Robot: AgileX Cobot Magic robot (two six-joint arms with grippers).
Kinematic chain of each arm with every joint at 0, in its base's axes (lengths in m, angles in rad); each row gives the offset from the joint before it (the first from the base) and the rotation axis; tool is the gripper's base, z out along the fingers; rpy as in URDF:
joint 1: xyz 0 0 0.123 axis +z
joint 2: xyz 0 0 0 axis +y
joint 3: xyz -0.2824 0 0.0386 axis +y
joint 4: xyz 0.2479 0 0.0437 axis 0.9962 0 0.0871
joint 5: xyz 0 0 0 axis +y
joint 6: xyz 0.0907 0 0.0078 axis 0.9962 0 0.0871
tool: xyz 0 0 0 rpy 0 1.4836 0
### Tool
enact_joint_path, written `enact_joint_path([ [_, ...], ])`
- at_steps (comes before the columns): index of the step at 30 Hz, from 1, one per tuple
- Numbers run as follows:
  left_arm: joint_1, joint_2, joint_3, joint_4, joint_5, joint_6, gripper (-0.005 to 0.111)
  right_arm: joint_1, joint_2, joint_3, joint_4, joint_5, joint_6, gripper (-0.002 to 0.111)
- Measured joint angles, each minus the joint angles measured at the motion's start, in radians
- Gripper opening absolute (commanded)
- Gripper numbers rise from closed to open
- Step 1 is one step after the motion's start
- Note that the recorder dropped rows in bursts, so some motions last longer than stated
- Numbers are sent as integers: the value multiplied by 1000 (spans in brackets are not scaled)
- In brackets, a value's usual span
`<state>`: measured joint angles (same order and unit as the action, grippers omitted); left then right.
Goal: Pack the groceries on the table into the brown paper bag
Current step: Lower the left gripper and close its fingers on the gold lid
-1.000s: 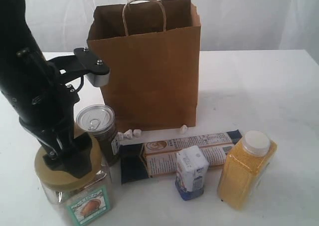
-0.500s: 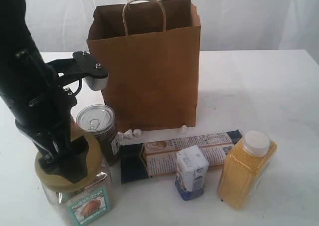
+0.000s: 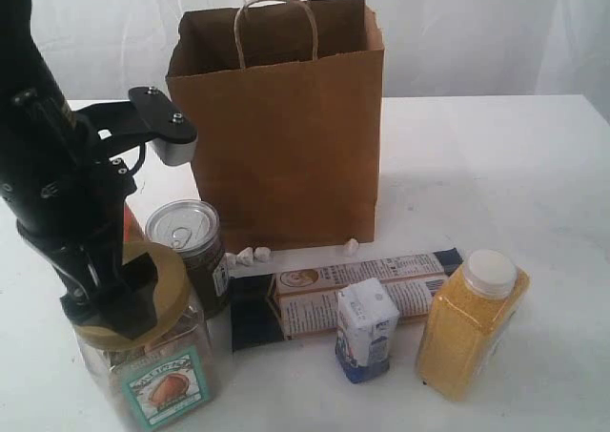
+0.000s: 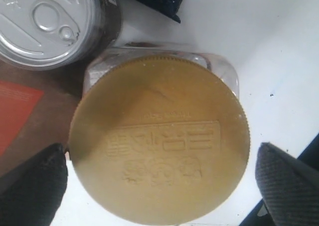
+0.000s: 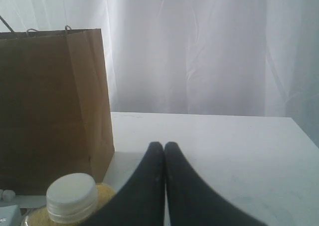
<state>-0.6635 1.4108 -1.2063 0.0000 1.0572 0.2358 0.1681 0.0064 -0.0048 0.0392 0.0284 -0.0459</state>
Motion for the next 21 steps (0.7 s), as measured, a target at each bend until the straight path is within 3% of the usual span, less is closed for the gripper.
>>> enact_joint_path([
  [21, 0, 0, 0, -34, 0, 19, 105, 0, 0, 0, 0, 0, 0, 0],
])
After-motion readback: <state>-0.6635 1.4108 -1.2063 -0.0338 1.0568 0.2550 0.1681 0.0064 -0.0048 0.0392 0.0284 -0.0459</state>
